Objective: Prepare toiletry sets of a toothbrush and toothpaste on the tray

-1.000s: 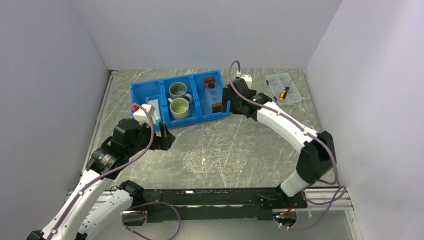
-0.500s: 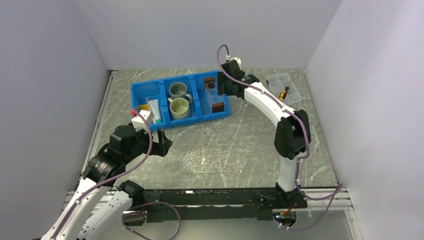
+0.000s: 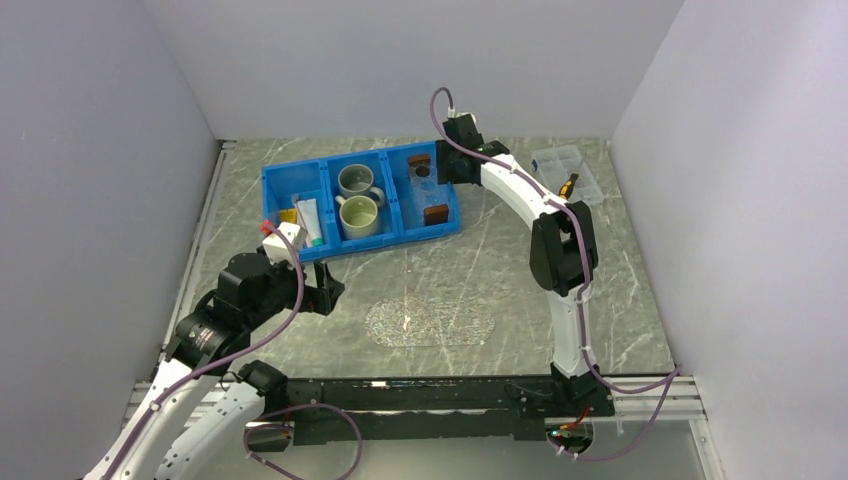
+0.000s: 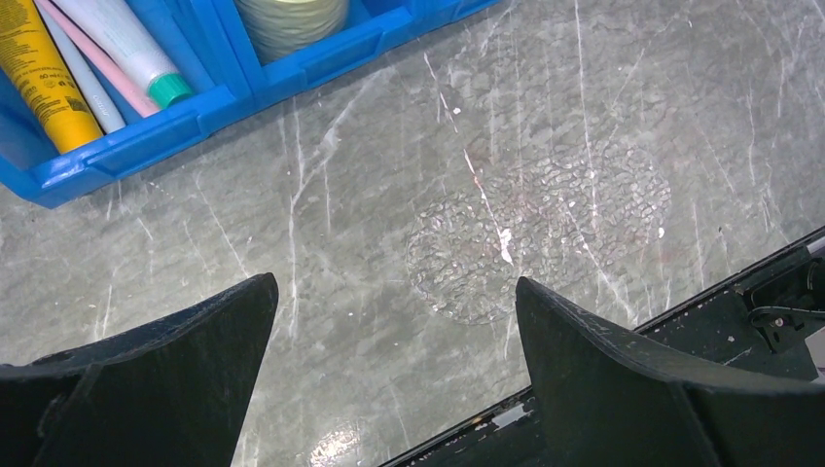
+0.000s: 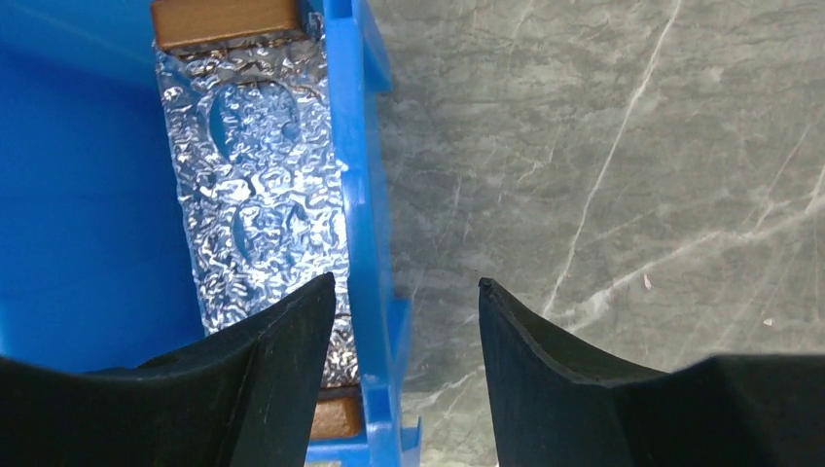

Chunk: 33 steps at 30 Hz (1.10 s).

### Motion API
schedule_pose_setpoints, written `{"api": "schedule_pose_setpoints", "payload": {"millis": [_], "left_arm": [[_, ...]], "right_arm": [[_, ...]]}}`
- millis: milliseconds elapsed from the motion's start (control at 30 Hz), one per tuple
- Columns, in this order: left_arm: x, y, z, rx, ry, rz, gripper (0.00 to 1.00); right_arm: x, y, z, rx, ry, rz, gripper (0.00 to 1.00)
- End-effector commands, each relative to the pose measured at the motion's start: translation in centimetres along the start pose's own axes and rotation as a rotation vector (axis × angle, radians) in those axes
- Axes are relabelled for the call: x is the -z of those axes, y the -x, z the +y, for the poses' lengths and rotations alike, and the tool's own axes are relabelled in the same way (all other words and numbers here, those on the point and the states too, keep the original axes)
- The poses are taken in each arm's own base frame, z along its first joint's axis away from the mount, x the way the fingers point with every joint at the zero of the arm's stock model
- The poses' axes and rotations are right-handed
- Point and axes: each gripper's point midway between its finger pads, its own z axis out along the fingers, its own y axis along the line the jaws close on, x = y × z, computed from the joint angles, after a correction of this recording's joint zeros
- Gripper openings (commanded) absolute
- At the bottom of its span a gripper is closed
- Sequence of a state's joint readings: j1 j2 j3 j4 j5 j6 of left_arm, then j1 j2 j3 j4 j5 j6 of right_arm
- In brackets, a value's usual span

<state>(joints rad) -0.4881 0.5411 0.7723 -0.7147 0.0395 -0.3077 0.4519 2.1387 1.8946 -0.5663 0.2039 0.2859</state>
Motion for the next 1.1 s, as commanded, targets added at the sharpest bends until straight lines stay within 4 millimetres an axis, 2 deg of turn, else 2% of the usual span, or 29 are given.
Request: {"api": "schedule_pose_setpoints", "payload": {"millis": [0,167,767,1067], "left_arm": [[-0.2,0.8,-0.5,-0.016,-0.024,-0.027,0.99],[-0.4,0.8,-0.3,-0.016,-0.015,-0.023,0.99],[-0.7,0.5,-0.3,-0.016,-0.014,-0.006,0.99],[-0.9,0.4,-0.2,-0.013,-0.005,0.004,0.99]], "right_arm": [[0.0,3.0,0.8,-0.011,0.055,-0.073,0.56],[-0.7,2.4,0.9,-0.014,0.058,-0.062,0.46],[-2.0,0.8,1.0,-0.011,0.070,-0.011,0.33],[-2.2,0.4,1.0,-0.007,0.072,0.000,0.20]]}}
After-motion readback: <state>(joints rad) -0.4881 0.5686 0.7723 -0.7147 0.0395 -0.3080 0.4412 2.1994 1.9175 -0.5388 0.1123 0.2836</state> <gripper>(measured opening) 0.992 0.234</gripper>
